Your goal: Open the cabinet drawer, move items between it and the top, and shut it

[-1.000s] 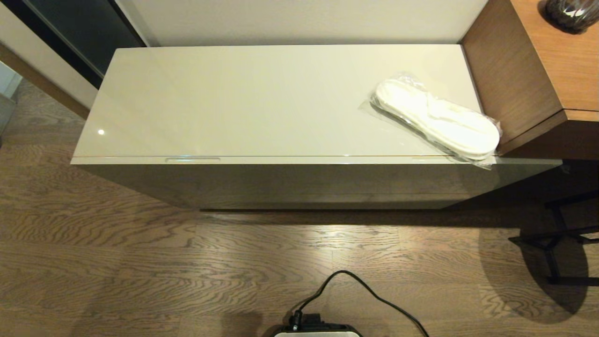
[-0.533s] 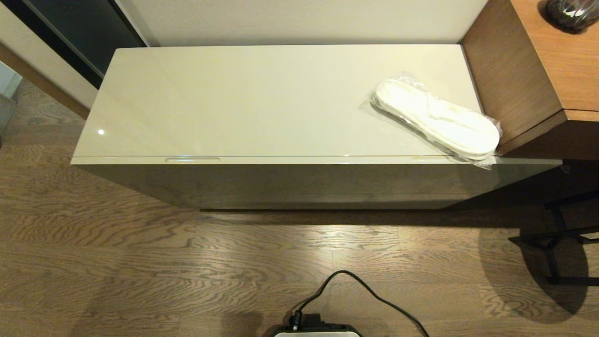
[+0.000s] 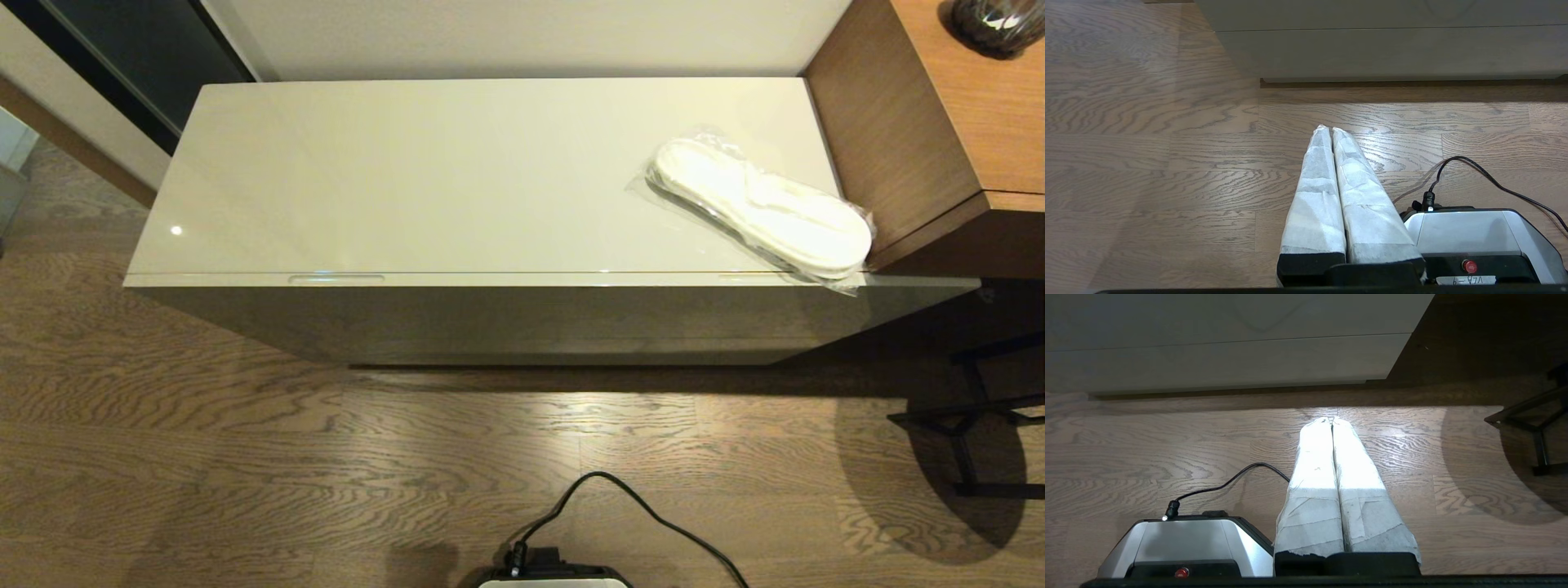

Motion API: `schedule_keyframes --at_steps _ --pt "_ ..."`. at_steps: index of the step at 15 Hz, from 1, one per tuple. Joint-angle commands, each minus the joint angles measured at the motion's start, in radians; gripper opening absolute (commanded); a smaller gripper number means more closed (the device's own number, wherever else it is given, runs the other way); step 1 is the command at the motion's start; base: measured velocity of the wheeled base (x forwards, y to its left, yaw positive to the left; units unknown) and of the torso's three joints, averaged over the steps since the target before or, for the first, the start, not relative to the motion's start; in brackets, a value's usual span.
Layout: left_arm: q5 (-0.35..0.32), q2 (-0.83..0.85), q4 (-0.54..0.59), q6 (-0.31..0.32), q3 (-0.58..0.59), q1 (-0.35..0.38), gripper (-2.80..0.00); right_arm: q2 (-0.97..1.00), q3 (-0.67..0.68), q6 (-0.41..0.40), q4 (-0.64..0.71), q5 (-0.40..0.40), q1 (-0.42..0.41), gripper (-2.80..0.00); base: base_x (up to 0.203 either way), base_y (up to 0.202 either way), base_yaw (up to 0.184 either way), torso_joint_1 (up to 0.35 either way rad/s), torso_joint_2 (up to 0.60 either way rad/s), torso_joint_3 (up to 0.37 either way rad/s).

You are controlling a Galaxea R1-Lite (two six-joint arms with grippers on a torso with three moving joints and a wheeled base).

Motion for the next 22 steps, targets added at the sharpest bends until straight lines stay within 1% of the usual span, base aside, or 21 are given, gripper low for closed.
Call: schedule_keyframes --at_steps 1,22 --pt "0.001 0.002 0.0 0.0 0.0 0.0 -2.8 0.0 0.003 0.0 0.0 0.0 0.0 -2.8 0.0 0.0 0.0 0.0 0.0 0.0" --pt "0.001 0.002 0.0 0.0 0.0 0.0 -2.8 0.0 0.003 0.0 0.0 -0.001 0.0 -2.8 0.0 0.0 0.0 0.0 0.0 0.0"
